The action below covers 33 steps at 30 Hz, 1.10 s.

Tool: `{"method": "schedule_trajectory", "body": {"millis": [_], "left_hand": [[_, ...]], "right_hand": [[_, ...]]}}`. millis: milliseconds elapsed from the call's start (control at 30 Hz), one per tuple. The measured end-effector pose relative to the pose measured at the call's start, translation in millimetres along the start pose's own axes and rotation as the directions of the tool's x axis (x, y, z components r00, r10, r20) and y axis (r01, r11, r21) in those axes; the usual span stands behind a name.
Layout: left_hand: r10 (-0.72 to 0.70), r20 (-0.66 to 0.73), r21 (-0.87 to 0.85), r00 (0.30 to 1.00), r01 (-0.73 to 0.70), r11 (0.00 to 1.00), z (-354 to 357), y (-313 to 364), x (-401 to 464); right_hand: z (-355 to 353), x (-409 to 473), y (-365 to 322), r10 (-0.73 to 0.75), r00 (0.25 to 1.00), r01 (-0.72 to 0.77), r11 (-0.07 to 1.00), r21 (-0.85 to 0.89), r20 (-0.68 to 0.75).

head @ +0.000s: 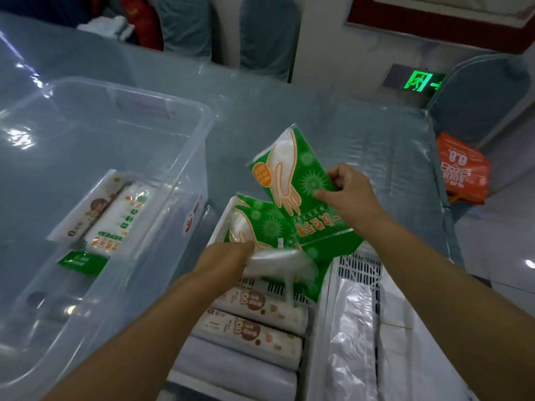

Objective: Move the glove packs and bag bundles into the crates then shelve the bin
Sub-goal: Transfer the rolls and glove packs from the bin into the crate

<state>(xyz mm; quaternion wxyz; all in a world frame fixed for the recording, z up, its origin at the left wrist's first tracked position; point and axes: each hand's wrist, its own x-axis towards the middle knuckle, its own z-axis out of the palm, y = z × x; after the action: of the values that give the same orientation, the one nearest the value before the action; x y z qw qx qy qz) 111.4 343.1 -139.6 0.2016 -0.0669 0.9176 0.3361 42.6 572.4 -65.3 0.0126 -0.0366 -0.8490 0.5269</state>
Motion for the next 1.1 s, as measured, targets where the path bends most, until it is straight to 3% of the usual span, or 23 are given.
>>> {"method": "schedule_trajectory", "body": {"millis": [33,67,167,233,433,467,533,600,800,1000,1100], "left_hand": [[-0.097,-0.081,-0.159,0.992,0.083,0.984,-8.4,5.0,-4.5],[-0.117,-0.173,-0.24,0.978,0.074,0.968,-16.2,8.1,-6.3],[0.072,-0.481,-0.044,0.874,-0.106,0.993,-40.1,12.3,-10.6],[0.177,-0.579,0.091,0.796,-0.152,0.984,-49.9,11.1,-10.9],[0.134,-0.664,0.067,0.736,-0.12,0.99,-57.0,14.9,-7.6],[0.119,-0.66,0.059,0.742,-0.107,0.993,-56.6,14.4,-7.3],[0.098,-0.651,0.048,0.753,-0.088,0.995,-54.8,12.6,-8.1],[0.068,-0.649,0.026,0.758,-0.068,0.997,-53.5,10.9,-9.5],[0.062,-0.626,0.016,0.777,-0.067,0.998,-51.1,7.4,-10.0],[0.075,-0.597,0.03,0.799,-0.07,0.997,-50.9,9.6,-7.7],[0.136,-0.57,0.076,0.81,-0.113,0.991,-52.2,13.7,-6.1]], "right_hand": [[0.4,1.8,-0.1,0.0,1.0,0.0,1.0,0.008,0.013],[1.1,3.4,-0.2,-0.001,1.0,0.0,1.0,0.013,0.028],[3.2,6.7,1.5,-0.01,0.996,0.01,1.0,-0.01,0.084],[7.1,6.9,3.7,0.004,0.99,0.002,0.999,-0.046,0.141],[40.6,-4.1,20.2,0.064,0.902,0.087,0.942,-0.325,0.427],[46.5,-6.5,23.5,0.061,0.886,0.169,0.881,-0.441,0.46],[57.2,-11.9,28.7,0.006,0.856,0.39,0.649,-0.653,0.517],[66.5,-17.0,33.5,-0.055,0.823,0.517,0.485,-0.705,0.566],[81.7,-22.6,41.5,-0.163,0.83,0.553,0.368,-0.748,0.534],[86.6,-34.1,54.7,-0.13,0.854,0.496,0.497,-0.712,0.504],[74.7,-33.2,55.5,-0.191,0.909,0.403,0.628,-0.666,0.37]]}}
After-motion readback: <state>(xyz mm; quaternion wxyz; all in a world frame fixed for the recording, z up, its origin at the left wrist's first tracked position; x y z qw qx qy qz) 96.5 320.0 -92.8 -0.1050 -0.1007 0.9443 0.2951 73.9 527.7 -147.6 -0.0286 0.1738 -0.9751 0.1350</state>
